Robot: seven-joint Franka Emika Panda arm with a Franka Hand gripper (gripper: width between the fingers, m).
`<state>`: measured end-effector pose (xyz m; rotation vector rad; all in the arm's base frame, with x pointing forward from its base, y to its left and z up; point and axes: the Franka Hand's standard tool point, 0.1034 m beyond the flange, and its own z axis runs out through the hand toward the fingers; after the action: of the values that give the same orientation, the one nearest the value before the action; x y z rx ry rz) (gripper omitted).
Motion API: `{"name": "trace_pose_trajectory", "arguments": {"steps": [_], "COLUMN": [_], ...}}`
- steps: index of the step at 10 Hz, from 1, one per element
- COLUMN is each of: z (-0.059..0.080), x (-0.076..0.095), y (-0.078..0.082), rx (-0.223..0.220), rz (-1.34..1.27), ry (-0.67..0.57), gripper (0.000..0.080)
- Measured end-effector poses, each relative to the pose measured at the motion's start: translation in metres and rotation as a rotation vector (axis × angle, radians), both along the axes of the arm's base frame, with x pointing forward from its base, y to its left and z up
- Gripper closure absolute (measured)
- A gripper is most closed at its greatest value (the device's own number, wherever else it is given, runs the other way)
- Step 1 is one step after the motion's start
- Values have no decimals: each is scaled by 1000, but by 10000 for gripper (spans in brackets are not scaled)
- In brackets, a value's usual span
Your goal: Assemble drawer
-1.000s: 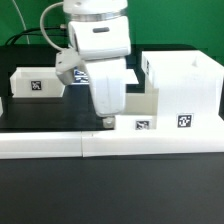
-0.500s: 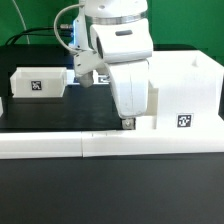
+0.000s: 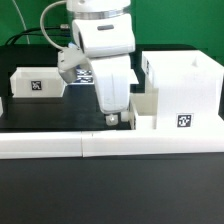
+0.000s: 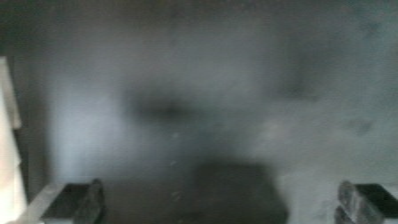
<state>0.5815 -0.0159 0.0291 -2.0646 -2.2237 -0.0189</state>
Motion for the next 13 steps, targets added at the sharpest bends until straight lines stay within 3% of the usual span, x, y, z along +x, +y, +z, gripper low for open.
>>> {"name": "trace_pose_trajectory", "arguments": {"steps": [2, 4, 7, 9, 11, 13], "z": [-3, -12, -15, -15, -16, -20], "x": [-16, -28, -26, -22, -19, -20], "y": [2, 15, 38, 41, 33, 9], "rx": [-2, 5, 7, -6, -9, -13], "rz": [-7, 3, -34, -107, -101, -118], "ry": [13, 38, 47, 60, 53, -1], "gripper": [150, 150, 150, 150, 150, 150]}}
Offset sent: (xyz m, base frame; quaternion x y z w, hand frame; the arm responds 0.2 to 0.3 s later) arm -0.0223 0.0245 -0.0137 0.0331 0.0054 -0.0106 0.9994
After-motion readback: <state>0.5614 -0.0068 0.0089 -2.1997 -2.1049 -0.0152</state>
